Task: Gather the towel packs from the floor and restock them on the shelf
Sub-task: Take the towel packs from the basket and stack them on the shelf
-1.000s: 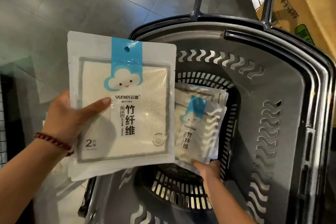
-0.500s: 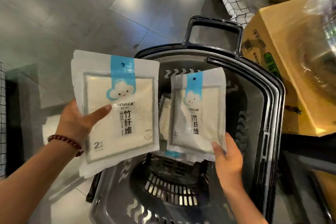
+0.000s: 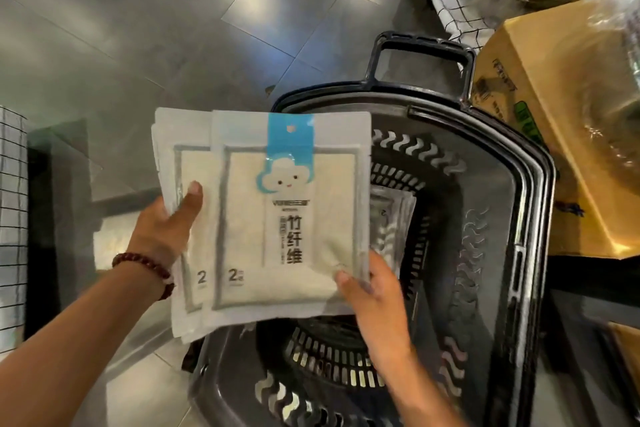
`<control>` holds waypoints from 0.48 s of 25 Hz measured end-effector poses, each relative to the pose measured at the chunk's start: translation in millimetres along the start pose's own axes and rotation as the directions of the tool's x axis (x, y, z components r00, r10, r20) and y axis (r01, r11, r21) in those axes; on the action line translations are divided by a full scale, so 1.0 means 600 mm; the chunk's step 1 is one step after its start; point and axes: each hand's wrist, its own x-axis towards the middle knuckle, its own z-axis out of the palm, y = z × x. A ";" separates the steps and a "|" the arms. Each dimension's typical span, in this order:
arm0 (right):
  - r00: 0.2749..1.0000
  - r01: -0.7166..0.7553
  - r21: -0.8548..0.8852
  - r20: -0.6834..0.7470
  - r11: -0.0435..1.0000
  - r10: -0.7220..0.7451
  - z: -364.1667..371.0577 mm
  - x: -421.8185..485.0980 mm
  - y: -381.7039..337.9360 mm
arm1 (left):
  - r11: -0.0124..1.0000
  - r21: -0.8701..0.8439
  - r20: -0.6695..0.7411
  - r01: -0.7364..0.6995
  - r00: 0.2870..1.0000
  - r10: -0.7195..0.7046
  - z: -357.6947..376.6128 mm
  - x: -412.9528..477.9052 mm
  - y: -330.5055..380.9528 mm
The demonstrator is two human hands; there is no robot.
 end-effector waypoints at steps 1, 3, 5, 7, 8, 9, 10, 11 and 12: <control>1.000 -0.021 -0.027 0.023 0.999 0.021 0.016 0.006 0.006 | 1.000 -0.019 -0.013 0.003 1.000 -0.003 0.000 -0.002 -0.001; 0.996 -0.053 -0.060 0.062 0.997 0.057 0.042 0.020 0.017 | 0.996 -0.084 0.023 0.016 1.000 -0.014 -0.001 -0.005 -0.003; 0.995 -0.049 -0.123 0.085 0.991 0.060 0.061 0.033 0.031 | 0.997 -0.069 0.088 0.021 0.996 -0.014 -0.001 -0.004 -0.003; 0.989 -0.060 -0.152 0.124 0.987 0.079 0.065 0.045 0.049 | 0.999 -0.043 0.106 0.000 0.994 0.004 -0.001 0.003 -0.007; 0.983 -0.088 -0.124 0.151 0.988 0.106 0.060 0.051 0.058 | 0.999 -0.037 0.101 -0.008 0.995 0.011 -0.001 0.008 -0.010; 0.980 -0.117 -0.109 0.146 0.987 0.132 0.049 0.058 0.072 | 0.999 -0.035 0.098 -0.015 0.995 0.019 0.000 0.009 -0.010; 0.982 -0.146 -0.105 0.102 0.984 0.157 0.033 0.065 0.086 | 0.998 -0.048 0.109 -0.034 0.993 0.039 0.001 0.012 -0.012; 0.985 -0.173 -0.114 0.006 0.978 0.175 0.013 0.074 0.103 | 0.997 -0.057 0.111 -0.044 0.993 0.050 0.002 0.011 -0.011; 0.973 -0.211 -0.133 -0.124 0.968 0.195 -0.011 0.084 0.124 | 0.997 -0.055 0.111 -0.053 0.992 0.059 0.000 0.014 -0.016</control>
